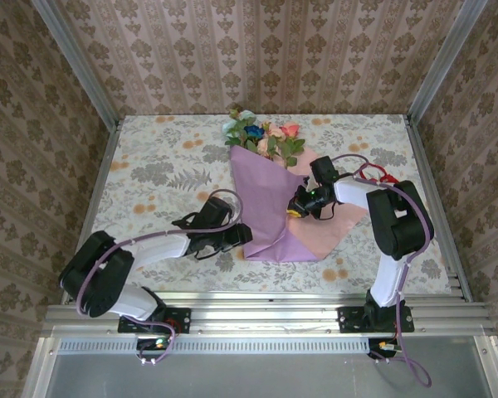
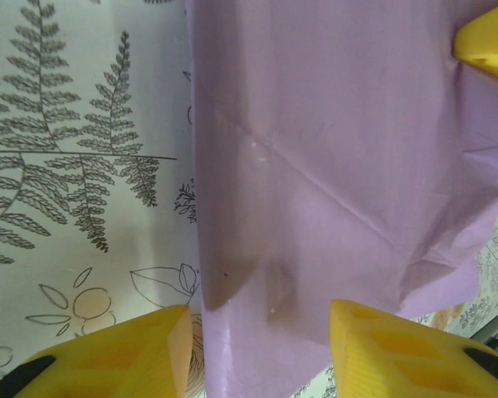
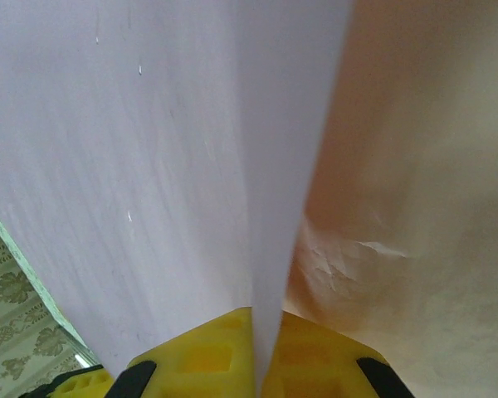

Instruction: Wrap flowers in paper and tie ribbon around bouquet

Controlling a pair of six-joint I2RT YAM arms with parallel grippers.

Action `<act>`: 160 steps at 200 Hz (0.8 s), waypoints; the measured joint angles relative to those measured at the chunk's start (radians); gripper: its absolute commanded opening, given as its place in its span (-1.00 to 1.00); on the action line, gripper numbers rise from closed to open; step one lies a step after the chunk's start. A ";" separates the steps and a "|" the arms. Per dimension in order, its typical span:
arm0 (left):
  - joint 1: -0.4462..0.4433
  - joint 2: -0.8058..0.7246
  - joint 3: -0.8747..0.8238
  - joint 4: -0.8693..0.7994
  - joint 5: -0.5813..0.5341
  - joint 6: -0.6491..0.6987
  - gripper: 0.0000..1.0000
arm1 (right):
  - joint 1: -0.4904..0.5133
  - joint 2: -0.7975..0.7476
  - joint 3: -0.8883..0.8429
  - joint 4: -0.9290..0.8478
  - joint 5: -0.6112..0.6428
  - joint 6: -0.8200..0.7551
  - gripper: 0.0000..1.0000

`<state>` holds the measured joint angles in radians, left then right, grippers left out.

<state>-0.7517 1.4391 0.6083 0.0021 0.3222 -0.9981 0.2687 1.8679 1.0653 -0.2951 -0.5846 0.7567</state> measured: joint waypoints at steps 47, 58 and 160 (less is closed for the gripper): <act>0.000 0.053 -0.008 0.068 0.013 -0.032 -0.30 | -0.008 0.000 0.000 0.000 -0.002 -0.003 -1.00; 0.000 0.066 -0.008 0.091 0.016 -0.042 -0.55 | -0.009 0.000 0.000 0.000 -0.004 -0.004 -1.00; 0.000 0.112 -0.059 0.257 0.033 -0.144 -1.00 | 0.040 -0.321 -0.187 -0.026 0.143 0.132 -0.03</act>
<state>-0.7517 1.5513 0.5495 0.2596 0.3550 -1.1419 0.3084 1.5471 0.8787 -0.3206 -0.4419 0.8886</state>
